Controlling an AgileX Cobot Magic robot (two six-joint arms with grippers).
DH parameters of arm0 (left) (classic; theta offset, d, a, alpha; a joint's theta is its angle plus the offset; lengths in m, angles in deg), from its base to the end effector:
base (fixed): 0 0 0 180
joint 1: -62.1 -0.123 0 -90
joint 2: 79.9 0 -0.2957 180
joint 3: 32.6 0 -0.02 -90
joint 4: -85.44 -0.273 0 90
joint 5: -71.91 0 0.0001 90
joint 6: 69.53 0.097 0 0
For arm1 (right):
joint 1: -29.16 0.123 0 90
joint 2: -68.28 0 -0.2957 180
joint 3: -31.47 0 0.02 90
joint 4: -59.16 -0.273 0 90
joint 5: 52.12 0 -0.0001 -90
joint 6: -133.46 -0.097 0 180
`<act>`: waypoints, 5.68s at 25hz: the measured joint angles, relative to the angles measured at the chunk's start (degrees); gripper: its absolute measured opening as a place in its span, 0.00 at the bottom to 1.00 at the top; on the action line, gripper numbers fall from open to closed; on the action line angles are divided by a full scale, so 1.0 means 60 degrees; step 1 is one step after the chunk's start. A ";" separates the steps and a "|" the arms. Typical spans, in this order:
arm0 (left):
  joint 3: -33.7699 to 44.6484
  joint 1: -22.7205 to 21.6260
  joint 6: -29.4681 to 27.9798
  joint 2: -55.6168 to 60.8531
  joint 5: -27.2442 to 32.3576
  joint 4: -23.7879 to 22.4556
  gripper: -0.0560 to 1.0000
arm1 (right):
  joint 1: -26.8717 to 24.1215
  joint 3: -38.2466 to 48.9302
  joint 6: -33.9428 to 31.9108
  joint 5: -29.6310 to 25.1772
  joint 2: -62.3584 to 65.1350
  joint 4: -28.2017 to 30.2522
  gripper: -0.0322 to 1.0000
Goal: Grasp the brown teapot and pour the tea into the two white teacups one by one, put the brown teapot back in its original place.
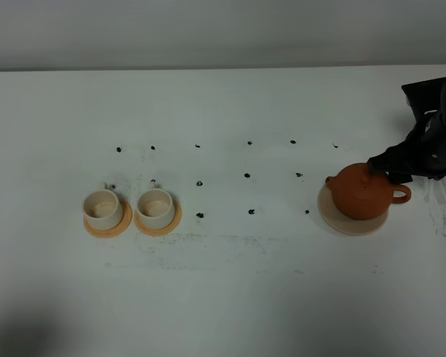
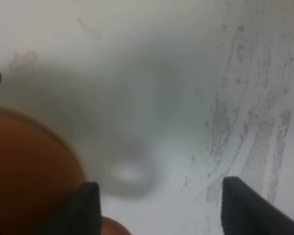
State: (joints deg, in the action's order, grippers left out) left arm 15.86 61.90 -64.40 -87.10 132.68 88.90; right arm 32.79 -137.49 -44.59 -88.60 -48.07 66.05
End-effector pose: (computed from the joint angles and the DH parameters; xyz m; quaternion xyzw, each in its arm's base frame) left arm 0.0075 -0.0051 0.2874 0.0379 0.8488 -0.0056 0.5273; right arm 0.3871 0.0176 0.1452 -0.0909 0.9851 -0.0401 0.1406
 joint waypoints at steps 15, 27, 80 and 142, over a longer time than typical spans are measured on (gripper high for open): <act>0.0000 0.0000 0.0000 0.0000 0.0000 0.0000 0.60 | 0.0000 -0.0201 0.0000 -0.0671 0.0008 -0.0493 0.56; 0.0000 0.0000 0.0018 0.0000 0.0000 0.0000 0.60 | -0.0032 -0.0224 0.0000 -0.0756 0.0008 -0.0254 0.56; 0.0000 0.0000 0.0001 0.0000 0.0000 0.0000 0.60 | -0.0877 0.3429 -0.2073 0.3843 0.1329 0.0756 0.54; 0.0000 0.0000 0.0013 0.0000 0.0000 0.0000 0.60 | 0.0112 0.3429 0.2052 0.2293 0.2159 -0.0492 0.54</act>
State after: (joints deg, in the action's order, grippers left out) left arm 15.86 61.90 -64.32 -87.10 132.68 88.90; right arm 33.47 -116.92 -32.28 -74.85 -35.12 63.10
